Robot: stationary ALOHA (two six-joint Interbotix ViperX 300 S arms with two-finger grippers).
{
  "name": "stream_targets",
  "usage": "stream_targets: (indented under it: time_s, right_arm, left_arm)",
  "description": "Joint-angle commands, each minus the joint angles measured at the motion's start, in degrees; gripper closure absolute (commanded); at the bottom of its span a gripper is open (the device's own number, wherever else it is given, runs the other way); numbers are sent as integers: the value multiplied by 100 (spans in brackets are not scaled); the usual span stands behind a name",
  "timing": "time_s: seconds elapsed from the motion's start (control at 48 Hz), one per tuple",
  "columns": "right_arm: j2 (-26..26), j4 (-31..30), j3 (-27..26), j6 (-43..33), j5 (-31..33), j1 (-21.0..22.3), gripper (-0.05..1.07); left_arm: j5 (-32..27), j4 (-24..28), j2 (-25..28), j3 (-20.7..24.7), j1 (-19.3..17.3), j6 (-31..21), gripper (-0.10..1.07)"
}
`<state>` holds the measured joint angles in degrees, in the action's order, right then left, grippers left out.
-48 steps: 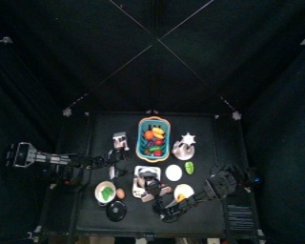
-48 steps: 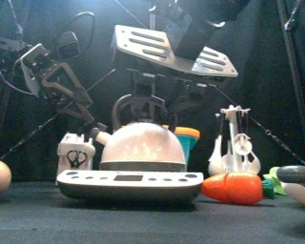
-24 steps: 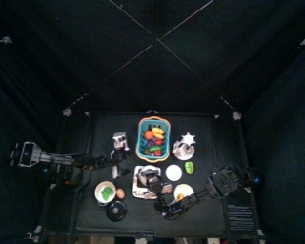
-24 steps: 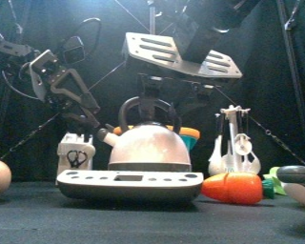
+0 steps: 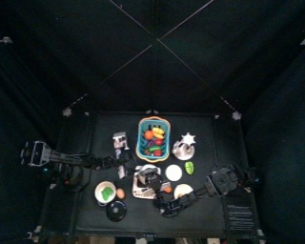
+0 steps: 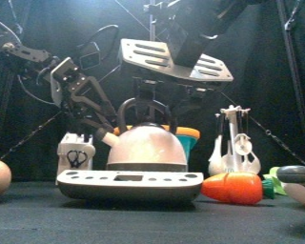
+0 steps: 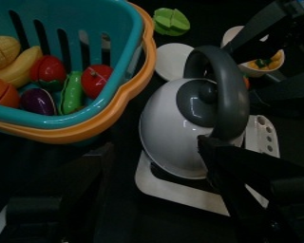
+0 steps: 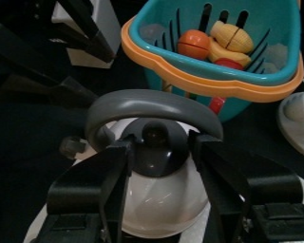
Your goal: Grab kettle lid
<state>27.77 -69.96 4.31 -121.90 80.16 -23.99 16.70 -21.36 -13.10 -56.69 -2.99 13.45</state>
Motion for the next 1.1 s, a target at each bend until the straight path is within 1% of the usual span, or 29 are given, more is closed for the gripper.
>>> stream_targets:
  time_s: [0.0,0.125,0.417,0.75,1.083]
  right_arm:
    - [-202,-18,-114,-18,-26,53,19]
    - [-193,-18,-114,-9,-35,62,19]
    - [-176,-18,-141,-9,-62,141,19]
    - [-79,-9,-202,-9,-105,176,19]
    - [26,70,-202,0,-220,229,20]
  left_arm:
    - [53,18,62,202,9,18,-4]
    - [53,35,114,229,9,18,-4]
    - [53,35,114,290,264,18,-4]
    - [9,35,105,290,422,9,-4]
    - [0,35,105,255,466,0,-4]
